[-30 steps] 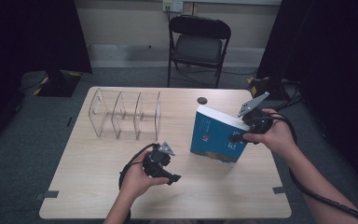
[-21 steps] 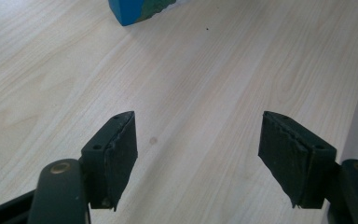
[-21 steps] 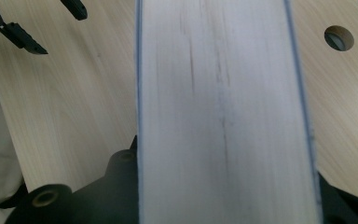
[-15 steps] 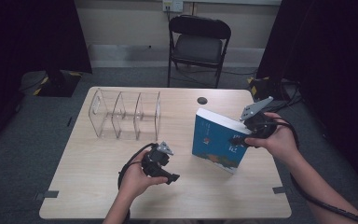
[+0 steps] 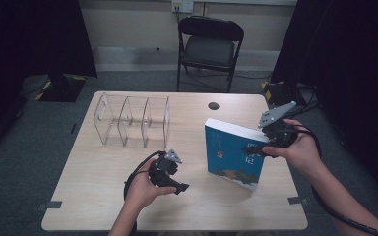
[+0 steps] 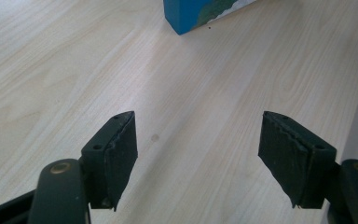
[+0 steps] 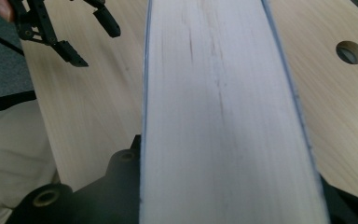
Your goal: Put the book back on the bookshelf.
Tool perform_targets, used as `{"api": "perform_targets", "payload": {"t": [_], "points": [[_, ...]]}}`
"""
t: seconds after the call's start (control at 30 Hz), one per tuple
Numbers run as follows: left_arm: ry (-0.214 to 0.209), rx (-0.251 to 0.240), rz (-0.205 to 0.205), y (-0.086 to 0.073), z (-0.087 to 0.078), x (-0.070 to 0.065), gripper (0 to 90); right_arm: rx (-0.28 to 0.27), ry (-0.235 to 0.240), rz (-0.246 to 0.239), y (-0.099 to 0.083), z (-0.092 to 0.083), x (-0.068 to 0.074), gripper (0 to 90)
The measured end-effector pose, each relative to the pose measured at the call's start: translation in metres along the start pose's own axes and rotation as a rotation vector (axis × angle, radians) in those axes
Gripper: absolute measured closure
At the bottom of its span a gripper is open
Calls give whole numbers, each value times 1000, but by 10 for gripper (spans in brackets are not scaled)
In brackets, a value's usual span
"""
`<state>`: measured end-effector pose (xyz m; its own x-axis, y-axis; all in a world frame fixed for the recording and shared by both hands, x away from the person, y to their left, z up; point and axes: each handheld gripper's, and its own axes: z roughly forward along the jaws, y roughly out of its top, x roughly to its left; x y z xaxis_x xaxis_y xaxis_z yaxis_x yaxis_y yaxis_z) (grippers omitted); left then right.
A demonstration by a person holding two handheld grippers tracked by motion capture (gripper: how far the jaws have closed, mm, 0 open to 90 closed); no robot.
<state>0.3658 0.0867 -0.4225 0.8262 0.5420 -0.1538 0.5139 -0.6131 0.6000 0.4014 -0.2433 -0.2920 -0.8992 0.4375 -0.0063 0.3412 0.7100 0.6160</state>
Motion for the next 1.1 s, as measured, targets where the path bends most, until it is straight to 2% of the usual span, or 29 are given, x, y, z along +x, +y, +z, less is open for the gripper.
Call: {"api": "perform_targets", "payload": {"t": [0.07, 0.23, 0.43, 0.5, 0.57, 0.63, 0.73, 0.8, 0.87, 0.93, 1.0, 1.03, 1.1], "points": [[8, -1, -5, 0, 1, 0, 279, 0, -7, -12, -2, -1, 1, 611], [-5, 10, -1, 0, 2, -1, 279, -8, 0, -16, -8, -2, 1, 608], [-6, 16, 8, 1, 4, -3, 279, 8, 7, 9, -19, -4, 0, 603], [-13, 12, -2, 1, 5, -5, 279, 26, -6, 14, -22, -5, 0, 601], [-10, 25, 11, 2, 5, -4, 279, 34, -6, 21, -26, -6, -1, 598], [-11, 23, 10, 2, 6, -5, 280, 44, -2, 14, -28, -6, -1, 593], [-13, 21, 7, 2, 6, -5, 280, 29, 3, 24, -29, -7, -1, 584], [-11, 21, 6, 2, 5, -5, 280, 22, 6, 25, -26, -7, -1, 564], [-10, 20, 4, 2, 5, -5, 279, 11, -7, 30, -21, -7, -1, 501], [-13, 17, 0, 1, 5, -5, 279, 40, -10, 38, -15, -4, -1, 461], [-13, 17, 5, 1, 5, -5, 279, 68, 1, 35, -10, 2, -1, 477], [-13, 9, -8, 0, 6, -5, 279, 97, 4, 32, -7, 6, -1, 485], [-14, 14, 1, 0, 5, -4, 279, 147, -32, 18, -3, 7, -2, 484]]}}
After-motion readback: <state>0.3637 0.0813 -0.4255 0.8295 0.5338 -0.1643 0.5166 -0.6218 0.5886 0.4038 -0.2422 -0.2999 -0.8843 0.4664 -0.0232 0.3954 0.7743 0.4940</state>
